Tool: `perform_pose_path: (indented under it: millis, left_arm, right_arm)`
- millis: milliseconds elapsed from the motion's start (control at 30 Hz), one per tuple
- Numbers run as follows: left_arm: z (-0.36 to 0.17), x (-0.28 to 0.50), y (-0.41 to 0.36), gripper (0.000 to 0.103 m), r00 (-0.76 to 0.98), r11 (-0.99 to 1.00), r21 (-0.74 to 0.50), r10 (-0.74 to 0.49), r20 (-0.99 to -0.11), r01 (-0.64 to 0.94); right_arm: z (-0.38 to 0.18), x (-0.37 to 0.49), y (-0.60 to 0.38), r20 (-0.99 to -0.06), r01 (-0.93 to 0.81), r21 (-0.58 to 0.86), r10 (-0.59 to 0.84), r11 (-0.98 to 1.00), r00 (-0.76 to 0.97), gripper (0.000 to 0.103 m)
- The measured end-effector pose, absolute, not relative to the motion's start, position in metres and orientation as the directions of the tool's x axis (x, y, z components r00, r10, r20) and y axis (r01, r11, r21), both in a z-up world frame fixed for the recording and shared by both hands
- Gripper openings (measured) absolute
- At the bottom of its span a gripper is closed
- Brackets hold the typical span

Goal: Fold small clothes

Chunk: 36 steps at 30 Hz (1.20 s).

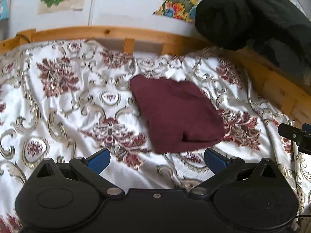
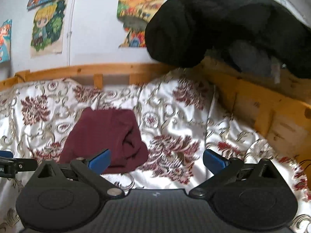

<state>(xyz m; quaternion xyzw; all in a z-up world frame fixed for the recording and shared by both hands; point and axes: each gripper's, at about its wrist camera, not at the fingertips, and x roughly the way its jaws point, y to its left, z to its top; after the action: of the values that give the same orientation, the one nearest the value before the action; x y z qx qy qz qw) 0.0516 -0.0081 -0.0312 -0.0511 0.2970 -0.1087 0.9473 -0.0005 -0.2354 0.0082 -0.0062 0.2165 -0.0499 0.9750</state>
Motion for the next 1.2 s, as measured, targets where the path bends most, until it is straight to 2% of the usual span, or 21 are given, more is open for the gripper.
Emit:
perform_pose_path:
  millis: [200, 1200]
  left_arm:
    - [-0.0365, 0.0523, -0.0059, 0.102, 0.791, 0.971, -0.168, -0.238, -0.563, 0.172]
    - [-0.0296, 0.0471, -0.0088, 0.102, 0.806, 0.973, -0.149, -0.228, -0.547, 0.174]
  right_arm:
    - [0.0029, 0.0048, -0.2302, -0.460, 0.080, -0.053, -0.095, 0.995, 0.883, 0.103]
    - [0.0040, 0.0048, -0.2316, -0.463, 0.075, -0.059, -0.094, 0.995, 0.881, 0.103]
